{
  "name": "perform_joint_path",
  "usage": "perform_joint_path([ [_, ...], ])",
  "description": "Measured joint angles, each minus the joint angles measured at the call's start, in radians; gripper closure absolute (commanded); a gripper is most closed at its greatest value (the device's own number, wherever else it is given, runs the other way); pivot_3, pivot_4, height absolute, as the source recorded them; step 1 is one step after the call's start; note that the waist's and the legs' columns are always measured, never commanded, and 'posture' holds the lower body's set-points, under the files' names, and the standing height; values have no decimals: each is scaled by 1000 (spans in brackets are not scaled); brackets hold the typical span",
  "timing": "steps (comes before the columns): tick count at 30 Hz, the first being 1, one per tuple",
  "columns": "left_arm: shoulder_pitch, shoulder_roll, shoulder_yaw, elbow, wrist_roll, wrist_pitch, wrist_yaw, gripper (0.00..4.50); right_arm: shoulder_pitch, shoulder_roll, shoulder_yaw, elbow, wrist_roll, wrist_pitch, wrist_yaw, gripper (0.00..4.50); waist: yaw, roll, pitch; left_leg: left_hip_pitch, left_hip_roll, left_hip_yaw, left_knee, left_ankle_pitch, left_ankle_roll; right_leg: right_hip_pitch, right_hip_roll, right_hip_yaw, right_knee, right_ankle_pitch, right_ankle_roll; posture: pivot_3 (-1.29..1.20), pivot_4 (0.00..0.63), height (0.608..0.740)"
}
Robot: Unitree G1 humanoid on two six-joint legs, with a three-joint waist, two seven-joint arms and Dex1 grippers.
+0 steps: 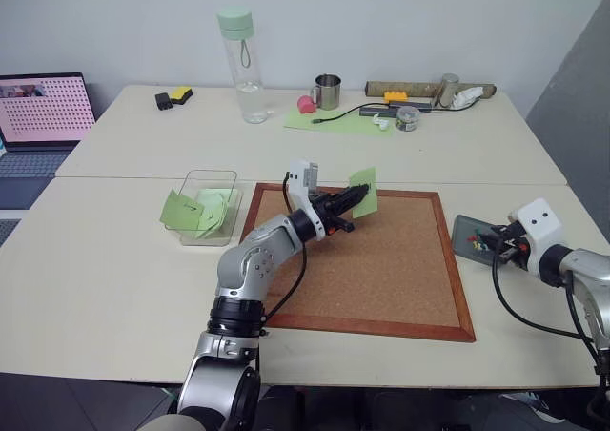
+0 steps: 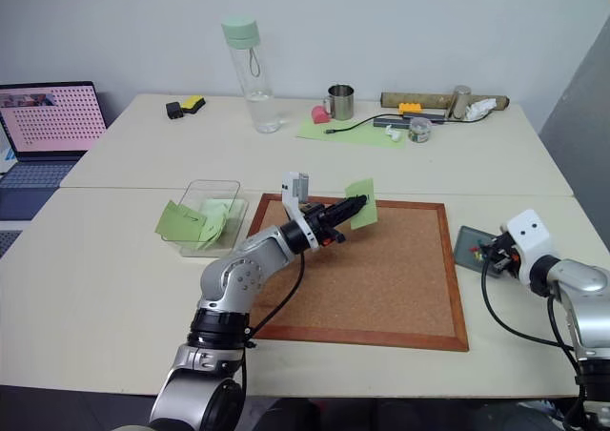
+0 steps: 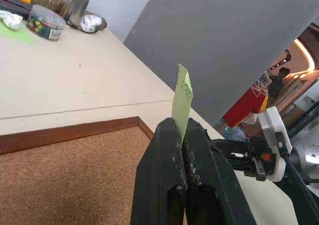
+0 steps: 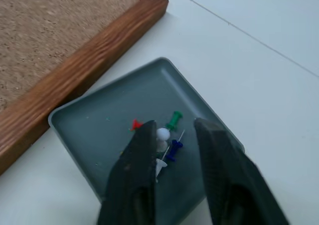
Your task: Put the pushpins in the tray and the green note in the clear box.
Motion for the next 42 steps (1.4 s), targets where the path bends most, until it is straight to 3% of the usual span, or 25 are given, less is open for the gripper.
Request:
perform_joint_path([
  [10,6,3,-9,-22,5,-16,12,4500,-10,1,0,-11,39,52,-2,100,0,0,0,0,0,0,0,0,0,0,0,0,0,0,0,0,150,740],
  [29,9,10,-7,-22,17,-34,29,4500,0,-18,32,12,-55,-96,-25,47,0,0,0,0,0,0,0,0,0,0,0,0,0,0,0,0,150,740],
  [35,8,47,-2,-70,23,-28,64,4500,13,-40,-6,-74,29,-122,71,47,-2,0,0,0,0,0,0,0,0,0,0,0,0,0,0,0,150,740],
  [42,26,215,79,-308,51,36,187,4500,-28,-93,-19,-328,269,-53,283,47,-14,0,1,1,1,-1,-1,-1,1,0,1,0,0,0,0,0,150,740],
])
